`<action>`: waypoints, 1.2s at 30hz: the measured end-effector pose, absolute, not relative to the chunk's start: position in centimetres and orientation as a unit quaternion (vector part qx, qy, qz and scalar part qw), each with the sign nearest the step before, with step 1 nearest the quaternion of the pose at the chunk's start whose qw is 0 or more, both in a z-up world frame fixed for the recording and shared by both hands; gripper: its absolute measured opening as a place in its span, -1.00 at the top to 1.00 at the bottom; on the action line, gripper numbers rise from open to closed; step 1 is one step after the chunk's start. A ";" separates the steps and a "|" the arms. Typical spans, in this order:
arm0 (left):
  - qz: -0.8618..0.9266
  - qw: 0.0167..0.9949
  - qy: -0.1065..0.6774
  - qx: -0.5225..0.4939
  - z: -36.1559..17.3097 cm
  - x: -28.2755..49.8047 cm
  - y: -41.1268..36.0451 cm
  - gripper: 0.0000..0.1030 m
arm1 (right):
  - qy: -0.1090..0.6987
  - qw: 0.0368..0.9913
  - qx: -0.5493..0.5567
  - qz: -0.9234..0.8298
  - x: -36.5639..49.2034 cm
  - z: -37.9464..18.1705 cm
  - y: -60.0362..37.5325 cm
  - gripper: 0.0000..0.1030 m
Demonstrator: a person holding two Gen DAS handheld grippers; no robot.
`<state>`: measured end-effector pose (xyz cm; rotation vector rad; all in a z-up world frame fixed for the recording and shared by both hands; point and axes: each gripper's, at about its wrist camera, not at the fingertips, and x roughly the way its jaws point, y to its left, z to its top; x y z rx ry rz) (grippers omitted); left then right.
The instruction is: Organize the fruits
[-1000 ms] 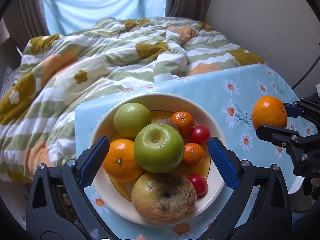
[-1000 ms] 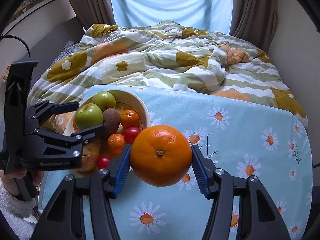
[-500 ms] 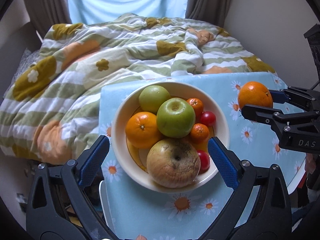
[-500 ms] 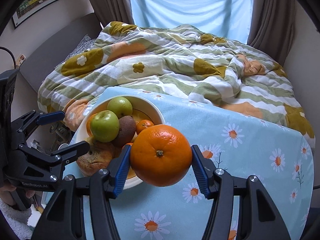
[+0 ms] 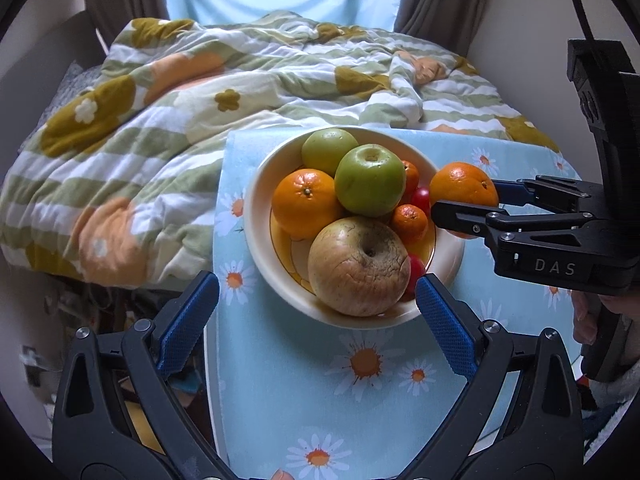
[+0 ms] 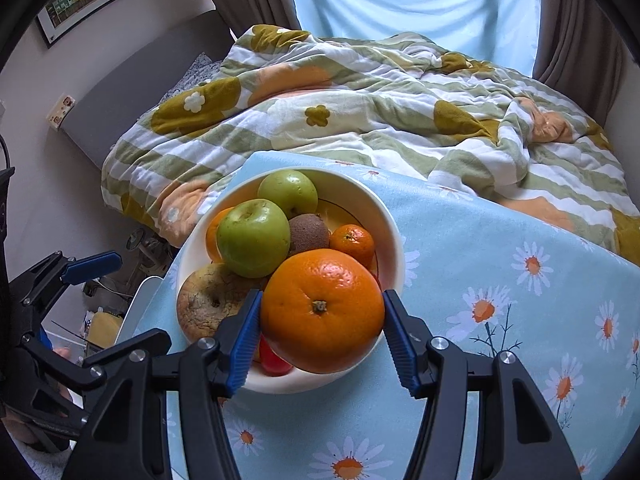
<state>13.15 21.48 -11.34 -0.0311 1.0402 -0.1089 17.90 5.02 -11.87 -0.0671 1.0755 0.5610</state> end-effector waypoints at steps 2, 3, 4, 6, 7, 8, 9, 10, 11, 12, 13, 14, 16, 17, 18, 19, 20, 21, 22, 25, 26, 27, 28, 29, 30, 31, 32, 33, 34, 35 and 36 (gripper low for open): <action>-0.053 0.866 0.497 -0.014 -11.4 12.9 21.5 -1.00 | 0.506 0.821 -0.034 0.261 17.8 -12.2 5.1 -0.06; -0.053 0.866 0.497 -0.014 -11.4 13.0 21.4 -1.00 | 0.506 0.821 -0.032 0.263 17.9 -12.2 5.1 -0.06; -0.053 0.866 0.497 -0.014 -11.4 12.9 21.4 -1.00 | 0.506 0.821 -0.030 0.264 17.9 -12.4 5.2 -0.06; -0.054 0.867 0.495 -0.014 -11.4 12.8 21.4 -1.00 | 0.504 0.821 -0.029 0.267 17.9 -12.7 5.5 -0.06; -0.054 0.867 0.496 -0.014 -11.4 12.8 21.4 -1.00 | 0.503 0.822 -0.030 0.266 17.8 -12.8 5.6 -0.06; -0.055 0.867 0.495 -0.013 -11.4 12.7 21.3 -1.00 | 0.502 0.823 -0.031 0.264 17.8 -12.9 5.6 -0.06; -0.056 0.867 0.494 -0.013 -11.5 12.6 21.3 -1.00 | 0.500 0.825 -0.030 0.263 17.8 -12.9 5.6 -0.07; -0.058 0.867 0.494 -0.013 -11.5 12.5 21.3 -1.00 | 0.493 0.828 -0.025 0.266 17.7 -12.8 5.6 -0.14; -0.059 0.867 0.494 -0.014 -11.6 12.5 21.2 -1.00 | 0.486 0.832 -0.020 0.268 17.6 -12.5 5.5 -0.31; -0.062 0.867 0.494 -0.014 -11.6 12.4 21.2 -1.00 | 0.479 0.836 -0.019 0.266 17.5 -12.2 5.4 -0.42; -0.063 0.866 0.495 -0.013 -11.7 12.4 21.1 -1.00 | 0.473 0.841 -0.019 0.262 17.5 -12.0 5.3 -0.62; -0.064 0.866 0.496 -0.010 -11.7 12.4 21.0 -1.00 | 0.468 0.845 -0.020 0.257 17.5 -11.8 5.1 -0.72; -0.064 0.866 0.496 -0.004 -11.7 12.2 20.7 -1.00 | 0.464 0.850 -0.018 0.248 17.4 -11.6 4.6 -0.78; -0.063 0.866 0.496 -0.003 -11.6 12.2 20.6 -1.00 | 0.464 0.852 -0.016 0.244 17.3 -11.5 4.3 -0.86; -0.062 0.867 0.495 -0.004 -11.4 12.1 20.6 -1.00 | 0.463 0.853 -0.013 0.241 17.2 -11.4 4.0 -0.89; -0.060 0.868 0.493 -0.004 -11.2 12.0 20.5 -1.00 | 0.464 0.853 -0.011 0.239 17.2 -11.3 3.7 -0.92; -0.058 0.869 0.492 -0.005 -11.0 12.0 20.5 -1.00 | 0.464 0.853 -0.010 0.238 17.2 -11.2 3.4 -0.95; -0.055 0.869 0.491 -0.006 -10.8 11.9 20.3 -1.00 | 0.464 0.853 -0.009 0.238 17.1 -11.1 3.1 -0.96; -0.052 0.870 0.490 -0.007 -10.7 11.8 20.2 -1.00 | 0.463 0.854 -0.009 0.237 17.0 -11.0 2.8 -0.97; -0.045 0.872 0.488 -0.007 -10.1 11.5 19.7 -1.00 | 0.462 0.854 -0.010 0.240 16.8 -10.5 2.0 -0.97; -0.045 0.872 0.487 -0.009 -9.9 11.3 19.4 -1.00 | 0.462 0.854 -0.011 0.240 16.7 -10.3 1.7 -0.97; -0.045 0.873 0.486 -0.010 -9.6 11.1 19.1 -1.00 | 0.461 0.854 -0.013 0.241 16.4 -10.1 1.5 -0.97; -0.044 0.874 0.484 -0.010 -9.3 10.9 18.7 -1.00 | 0.459 0.855 -0.015 0.242 16.2 -9.7 1.0 -0.97; -0.044 0.875 0.483 -0.009 -9.0 10.7 18.3 -1.00 | 0.456 0.857 -0.016 0.242 15.9 -9.2 0.6 -0.97; -0.044 0.876 0.480 -0.007 -8.5 10.4 17.8 -1.00 | 0.452 0.859 -0.018 0.240 15.5 -8.7 0.2 -0.97; -0.042 0.879 0.475 -0.005 -8.0 10.1 17.3 -1.00 | 0.448 0.862 -0.020 0.237 15.2 -8.2 -0.4 -0.97; -0.040 0.882 0.470 -0.002 -7.4 9.8 16.9 -1.00 | 0.444 0.865 -0.021 0.234 14.9 -7.6 -1.0 -0.98; -0.040 0.884 0.466 -0.002 -6.9 9.5 16.4 -1.00 | 0.440 0.868 -0.020 0.230 14.5 -6.9 -1.7 -0.98; -0.040 0.886 0.461 -0.003 -6.2 9.3 15.9 -1.00 | 0.436 0.871 -0.020 0.226 14.1 -6.3 -2.4 -0.98; -0.039 0.889 0.457 -0.003 -5.6 9.0 15.5 -1.00 | 0.432 0.875 -0.020 0.220 13.8 -5.6 -3.0 -0.98; -0.038 0.890 0.454 -0.001 -5.0 8.6 15.1 -1.00 | 0.427 0.878 -0.020 0.215 13.3 -5.0 -3.8 -0.98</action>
